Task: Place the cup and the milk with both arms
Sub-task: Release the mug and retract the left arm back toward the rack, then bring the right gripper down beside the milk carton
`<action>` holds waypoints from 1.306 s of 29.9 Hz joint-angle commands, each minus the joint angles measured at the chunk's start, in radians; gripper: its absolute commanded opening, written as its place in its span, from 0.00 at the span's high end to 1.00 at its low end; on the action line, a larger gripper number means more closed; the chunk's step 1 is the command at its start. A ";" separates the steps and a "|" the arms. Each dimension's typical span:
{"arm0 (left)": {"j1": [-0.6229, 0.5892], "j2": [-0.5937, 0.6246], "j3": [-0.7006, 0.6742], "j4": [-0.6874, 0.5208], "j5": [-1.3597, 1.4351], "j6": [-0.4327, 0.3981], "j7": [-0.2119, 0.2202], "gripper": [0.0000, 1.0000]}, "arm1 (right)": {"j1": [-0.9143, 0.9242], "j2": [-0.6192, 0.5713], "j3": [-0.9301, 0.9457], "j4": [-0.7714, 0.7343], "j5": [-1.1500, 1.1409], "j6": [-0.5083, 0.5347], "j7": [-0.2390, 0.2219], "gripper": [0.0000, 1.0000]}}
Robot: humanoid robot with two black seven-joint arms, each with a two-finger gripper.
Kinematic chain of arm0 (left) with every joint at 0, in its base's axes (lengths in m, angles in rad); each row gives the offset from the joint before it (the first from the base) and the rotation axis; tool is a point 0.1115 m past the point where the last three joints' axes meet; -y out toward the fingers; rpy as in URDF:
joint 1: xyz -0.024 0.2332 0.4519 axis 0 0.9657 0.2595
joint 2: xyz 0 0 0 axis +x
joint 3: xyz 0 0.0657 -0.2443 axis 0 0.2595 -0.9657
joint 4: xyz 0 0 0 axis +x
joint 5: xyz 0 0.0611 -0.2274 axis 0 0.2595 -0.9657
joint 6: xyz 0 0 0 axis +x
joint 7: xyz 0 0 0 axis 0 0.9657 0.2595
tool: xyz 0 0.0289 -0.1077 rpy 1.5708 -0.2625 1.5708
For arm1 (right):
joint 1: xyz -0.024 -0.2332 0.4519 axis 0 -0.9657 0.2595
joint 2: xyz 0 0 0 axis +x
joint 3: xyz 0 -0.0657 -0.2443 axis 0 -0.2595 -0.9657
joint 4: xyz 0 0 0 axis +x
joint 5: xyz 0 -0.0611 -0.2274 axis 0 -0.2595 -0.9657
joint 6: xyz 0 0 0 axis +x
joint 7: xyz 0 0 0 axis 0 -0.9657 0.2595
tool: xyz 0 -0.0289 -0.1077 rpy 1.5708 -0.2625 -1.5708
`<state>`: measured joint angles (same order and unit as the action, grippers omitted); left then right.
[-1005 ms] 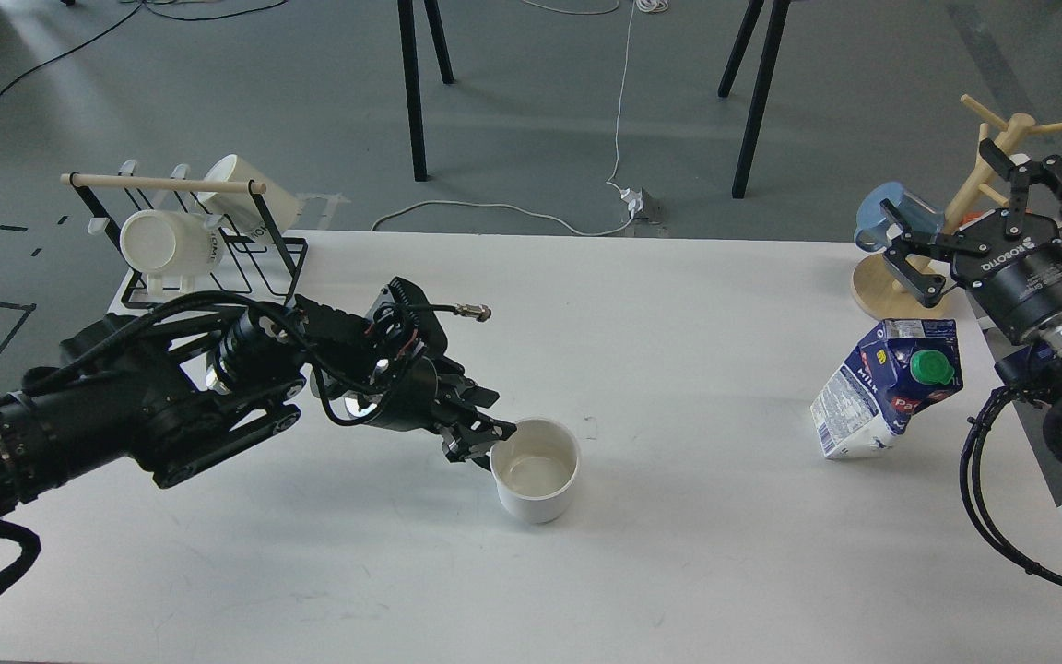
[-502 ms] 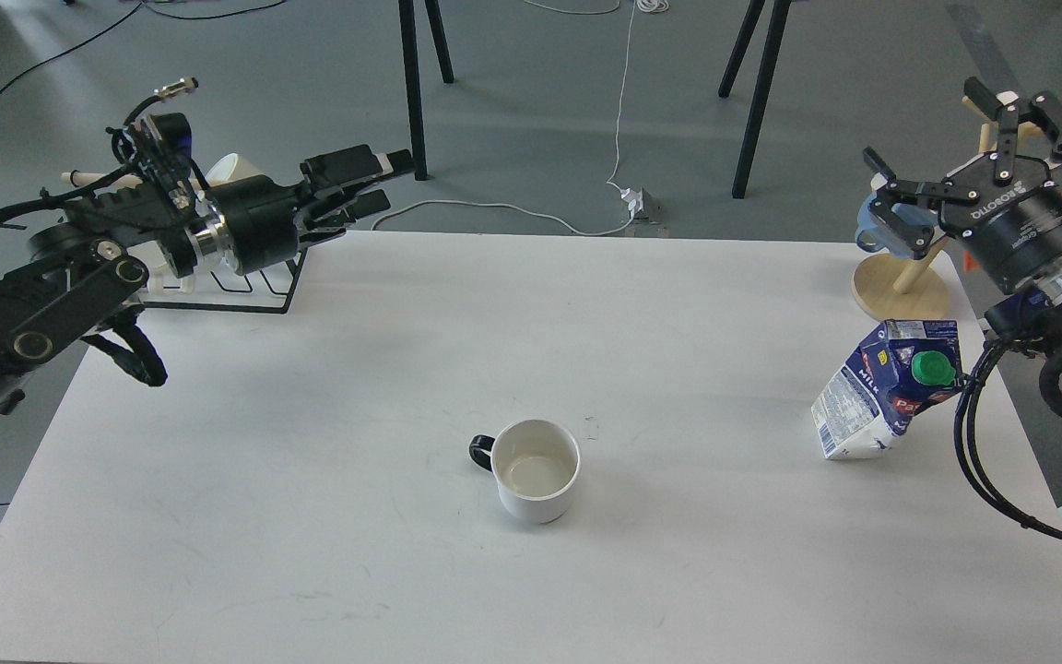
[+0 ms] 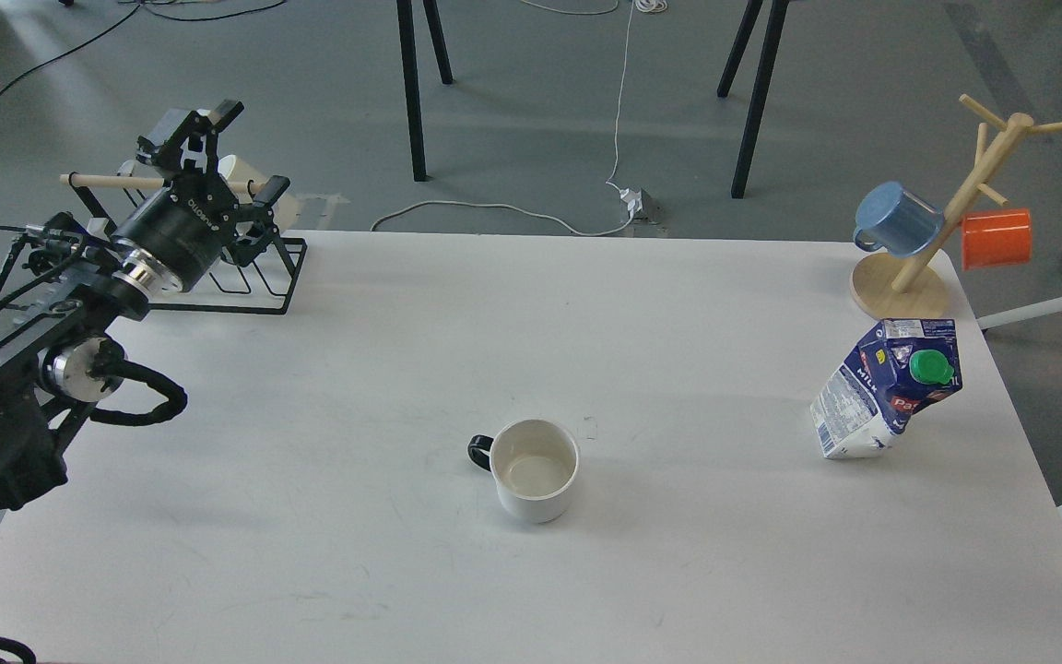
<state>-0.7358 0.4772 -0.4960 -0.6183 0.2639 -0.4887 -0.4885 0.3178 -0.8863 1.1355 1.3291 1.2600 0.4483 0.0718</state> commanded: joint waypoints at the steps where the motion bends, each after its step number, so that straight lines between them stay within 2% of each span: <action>1: 0.022 -0.019 -0.003 0.002 0.001 0.000 0.000 0.01 | -0.092 -0.049 0.058 0.091 0.042 -0.152 0.101 0.02; 4: 0.039 -0.019 -0.003 0.002 0.001 0.000 0.000 0.01 | -0.175 -0.081 0.098 0.127 0.081 -0.250 0.141 0.02; 9: 0.067 -0.012 -0.001 0.022 0.001 0.000 0.000 0.01 | -0.290 -0.152 0.106 0.163 0.099 -0.359 0.145 0.02; 15: 0.085 -0.015 0.002 0.045 0.005 0.000 0.000 0.01 | -0.427 -0.226 0.104 0.179 0.099 -0.367 0.138 0.02; 27: 0.124 -0.008 0.004 0.058 0.011 0.000 0.000 0.01 | -0.666 -0.221 0.073 0.186 0.081 -0.364 0.138 0.03; 34: 0.150 -0.014 0.010 0.062 0.027 0.000 0.000 0.01 | -0.646 -0.180 -0.081 0.186 0.036 -0.376 0.146 0.03; 39: 0.156 -0.022 0.010 0.062 0.070 0.000 0.000 0.01 | -0.531 -0.076 -0.181 0.186 -0.066 -0.491 0.149 0.03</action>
<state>-0.5816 0.4593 -0.4862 -0.5569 0.3142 -0.4887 -0.4888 -0.2754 -1.0256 1.0084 1.5160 1.2512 0.0229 0.2195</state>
